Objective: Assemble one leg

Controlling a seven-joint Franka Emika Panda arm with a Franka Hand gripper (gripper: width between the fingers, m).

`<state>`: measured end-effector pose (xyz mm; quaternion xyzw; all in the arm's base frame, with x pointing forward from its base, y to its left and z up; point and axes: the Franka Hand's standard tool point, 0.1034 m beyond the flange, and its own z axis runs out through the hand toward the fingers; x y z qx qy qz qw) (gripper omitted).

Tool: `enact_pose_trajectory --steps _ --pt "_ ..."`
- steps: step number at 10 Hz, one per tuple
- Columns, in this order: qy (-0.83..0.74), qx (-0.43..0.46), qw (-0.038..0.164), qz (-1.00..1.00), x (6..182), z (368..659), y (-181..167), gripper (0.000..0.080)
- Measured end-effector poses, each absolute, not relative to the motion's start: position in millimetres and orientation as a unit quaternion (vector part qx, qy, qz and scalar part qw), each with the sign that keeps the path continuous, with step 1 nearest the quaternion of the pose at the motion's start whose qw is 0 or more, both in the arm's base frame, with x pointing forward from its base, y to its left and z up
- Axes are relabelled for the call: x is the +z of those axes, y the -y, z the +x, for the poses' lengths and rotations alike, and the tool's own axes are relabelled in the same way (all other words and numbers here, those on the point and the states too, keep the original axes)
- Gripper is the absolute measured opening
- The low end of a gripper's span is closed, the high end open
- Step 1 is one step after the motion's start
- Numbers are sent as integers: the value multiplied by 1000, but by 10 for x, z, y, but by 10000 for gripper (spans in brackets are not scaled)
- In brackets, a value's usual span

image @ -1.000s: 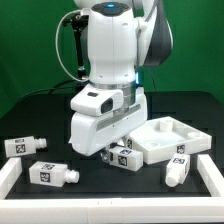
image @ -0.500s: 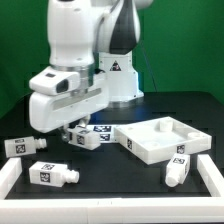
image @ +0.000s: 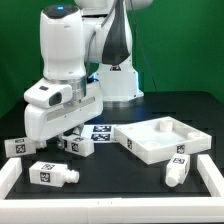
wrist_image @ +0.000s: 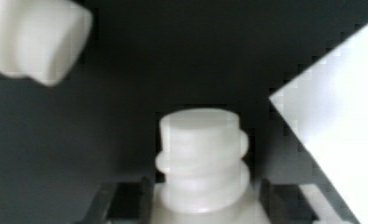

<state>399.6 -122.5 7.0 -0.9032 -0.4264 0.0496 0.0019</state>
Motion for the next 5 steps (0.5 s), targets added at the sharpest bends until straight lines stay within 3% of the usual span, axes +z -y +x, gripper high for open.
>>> enact_pose_trajectory --steps 2,3,4,5 --pt "426 50 2 -903 71 3996 1231 288" --pt "426 50 2 -903 71 3996 1231 351" --pt "425 50 2 -904 75 3999 1225 351" --pt "395 52 -1 -917 169 4084 1142 559"
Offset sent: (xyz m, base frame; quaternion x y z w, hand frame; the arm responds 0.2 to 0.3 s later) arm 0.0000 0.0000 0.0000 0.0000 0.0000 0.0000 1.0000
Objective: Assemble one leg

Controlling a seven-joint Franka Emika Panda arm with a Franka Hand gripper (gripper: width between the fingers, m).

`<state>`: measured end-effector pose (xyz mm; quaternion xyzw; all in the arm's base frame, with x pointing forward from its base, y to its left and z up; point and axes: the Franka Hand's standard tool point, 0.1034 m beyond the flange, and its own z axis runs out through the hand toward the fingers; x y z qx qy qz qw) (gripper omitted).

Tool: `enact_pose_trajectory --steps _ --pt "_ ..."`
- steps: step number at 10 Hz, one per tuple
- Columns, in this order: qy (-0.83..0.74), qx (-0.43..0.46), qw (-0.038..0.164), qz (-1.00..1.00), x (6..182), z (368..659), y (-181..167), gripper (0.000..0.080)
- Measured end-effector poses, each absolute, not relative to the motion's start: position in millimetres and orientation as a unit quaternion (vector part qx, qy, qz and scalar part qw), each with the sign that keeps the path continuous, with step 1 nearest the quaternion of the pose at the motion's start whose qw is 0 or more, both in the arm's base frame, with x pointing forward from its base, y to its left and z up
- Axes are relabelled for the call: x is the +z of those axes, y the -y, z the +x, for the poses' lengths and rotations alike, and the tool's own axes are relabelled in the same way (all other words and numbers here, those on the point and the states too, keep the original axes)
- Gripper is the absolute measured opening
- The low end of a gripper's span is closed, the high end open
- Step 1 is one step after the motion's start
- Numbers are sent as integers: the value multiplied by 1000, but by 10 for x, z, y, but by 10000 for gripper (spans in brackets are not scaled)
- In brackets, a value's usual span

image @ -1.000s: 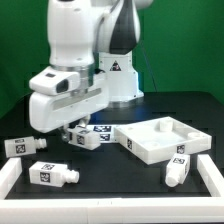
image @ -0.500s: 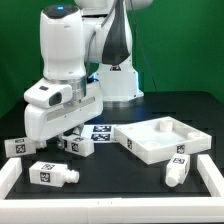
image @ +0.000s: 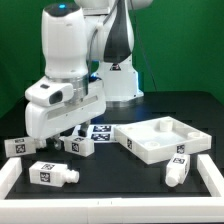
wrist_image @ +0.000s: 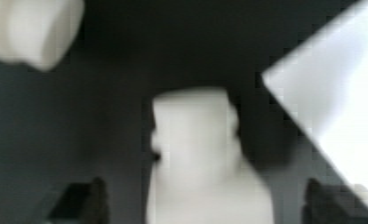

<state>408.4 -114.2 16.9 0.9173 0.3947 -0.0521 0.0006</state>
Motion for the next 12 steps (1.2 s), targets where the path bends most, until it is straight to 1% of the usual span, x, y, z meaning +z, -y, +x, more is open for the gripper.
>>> enact_pose_trajectory --steps 1,2,3,4,5,6,7,8,12 --pt "-375 -53 4 926 314 4206 963 622" --pt "-337 -57 8 940 430 4310 763 643" --pt "-308 -63 12 949 549 4454 522 643" --pt "-268 -67 19 961 662 4660 299 643" --pt "-219 -74 22 973 854 4835 327 649" --pt "-157 -59 32 985 977 5081 260 649" --pt "-107 -57 40 992 972 5297 75 649" --pt "-108 -52 42 992 1005 5456 16 649" --pt "-117 -53 41 991 982 5409 44 649"
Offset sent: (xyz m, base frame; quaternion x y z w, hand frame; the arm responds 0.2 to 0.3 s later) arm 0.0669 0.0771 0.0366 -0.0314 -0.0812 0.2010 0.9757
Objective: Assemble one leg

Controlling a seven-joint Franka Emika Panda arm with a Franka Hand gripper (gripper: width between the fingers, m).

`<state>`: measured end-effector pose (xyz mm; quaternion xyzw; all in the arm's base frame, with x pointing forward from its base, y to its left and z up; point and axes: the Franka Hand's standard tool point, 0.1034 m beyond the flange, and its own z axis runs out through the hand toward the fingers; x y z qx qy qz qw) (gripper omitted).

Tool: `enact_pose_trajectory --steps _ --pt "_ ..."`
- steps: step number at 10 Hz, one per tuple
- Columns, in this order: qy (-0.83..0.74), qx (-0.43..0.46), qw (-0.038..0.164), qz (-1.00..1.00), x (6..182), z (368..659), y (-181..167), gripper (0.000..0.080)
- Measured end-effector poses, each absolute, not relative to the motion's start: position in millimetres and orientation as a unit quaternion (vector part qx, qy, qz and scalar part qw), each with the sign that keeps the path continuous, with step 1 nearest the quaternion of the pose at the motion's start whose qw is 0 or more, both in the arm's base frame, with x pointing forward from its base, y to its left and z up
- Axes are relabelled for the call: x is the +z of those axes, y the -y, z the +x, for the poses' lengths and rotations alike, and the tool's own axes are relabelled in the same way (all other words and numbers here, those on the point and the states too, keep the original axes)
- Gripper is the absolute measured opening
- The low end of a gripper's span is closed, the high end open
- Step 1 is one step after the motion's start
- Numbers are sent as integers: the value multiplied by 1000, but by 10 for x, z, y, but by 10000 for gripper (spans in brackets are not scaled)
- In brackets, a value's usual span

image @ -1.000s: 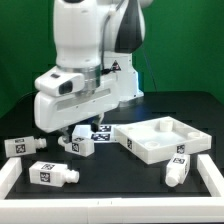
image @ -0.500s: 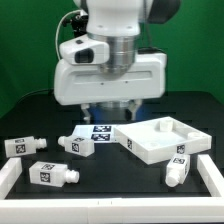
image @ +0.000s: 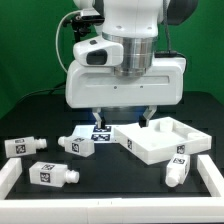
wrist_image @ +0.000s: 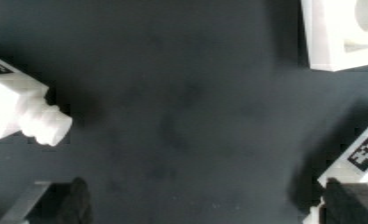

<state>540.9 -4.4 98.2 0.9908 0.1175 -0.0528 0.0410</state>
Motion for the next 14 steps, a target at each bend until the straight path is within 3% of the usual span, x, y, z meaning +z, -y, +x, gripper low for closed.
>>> enact_pose_trajectory --steps 2,7,9,14 --pt "-117 -53 41 991 971 5413 25 649" --pt "41 -37 -26 998 640 5655 -465 649" --pt "47 -6 -26 999 519 5747 -578 649" --pt "73 -9 -26 997 506 5741 -582 649"
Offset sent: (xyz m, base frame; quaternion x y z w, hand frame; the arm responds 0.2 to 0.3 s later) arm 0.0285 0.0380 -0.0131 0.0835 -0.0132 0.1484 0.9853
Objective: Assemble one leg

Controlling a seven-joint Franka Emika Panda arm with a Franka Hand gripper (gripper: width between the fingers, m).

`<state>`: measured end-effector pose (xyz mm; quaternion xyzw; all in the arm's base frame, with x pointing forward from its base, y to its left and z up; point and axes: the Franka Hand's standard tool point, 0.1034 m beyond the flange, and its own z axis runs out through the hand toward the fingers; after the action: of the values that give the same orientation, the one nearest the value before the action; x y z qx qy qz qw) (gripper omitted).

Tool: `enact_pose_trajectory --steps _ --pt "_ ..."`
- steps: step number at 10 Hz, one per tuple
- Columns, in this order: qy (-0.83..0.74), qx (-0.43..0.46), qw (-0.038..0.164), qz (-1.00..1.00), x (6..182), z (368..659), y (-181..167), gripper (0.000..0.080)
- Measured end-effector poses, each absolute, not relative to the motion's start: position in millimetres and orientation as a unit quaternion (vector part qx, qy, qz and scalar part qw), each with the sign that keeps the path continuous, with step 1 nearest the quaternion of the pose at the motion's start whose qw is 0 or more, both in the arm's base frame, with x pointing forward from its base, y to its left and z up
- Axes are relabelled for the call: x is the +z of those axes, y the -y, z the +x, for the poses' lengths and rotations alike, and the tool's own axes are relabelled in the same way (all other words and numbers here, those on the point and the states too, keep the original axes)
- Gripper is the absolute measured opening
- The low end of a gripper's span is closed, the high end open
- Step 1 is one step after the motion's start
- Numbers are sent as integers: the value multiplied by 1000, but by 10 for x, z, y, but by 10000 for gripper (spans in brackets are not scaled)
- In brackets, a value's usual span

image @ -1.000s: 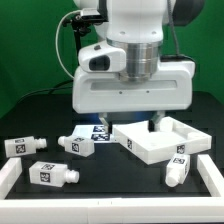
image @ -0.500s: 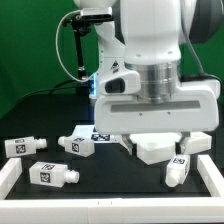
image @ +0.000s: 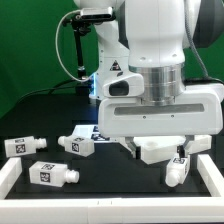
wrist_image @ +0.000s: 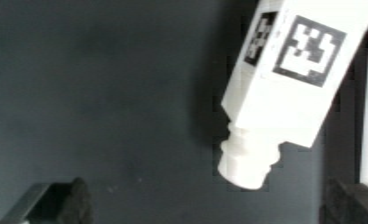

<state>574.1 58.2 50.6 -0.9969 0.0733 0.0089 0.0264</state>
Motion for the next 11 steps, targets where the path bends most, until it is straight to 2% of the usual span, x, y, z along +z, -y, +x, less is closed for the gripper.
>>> enact_pose_trajectory --steps 4,8,11 --pt "-130 14 36 -991 288 5701 -637 649" --pt "-130 15 39 -991 271 5698 -764 649" --pt "-126 20 36 -991 114 5627 -806 649"
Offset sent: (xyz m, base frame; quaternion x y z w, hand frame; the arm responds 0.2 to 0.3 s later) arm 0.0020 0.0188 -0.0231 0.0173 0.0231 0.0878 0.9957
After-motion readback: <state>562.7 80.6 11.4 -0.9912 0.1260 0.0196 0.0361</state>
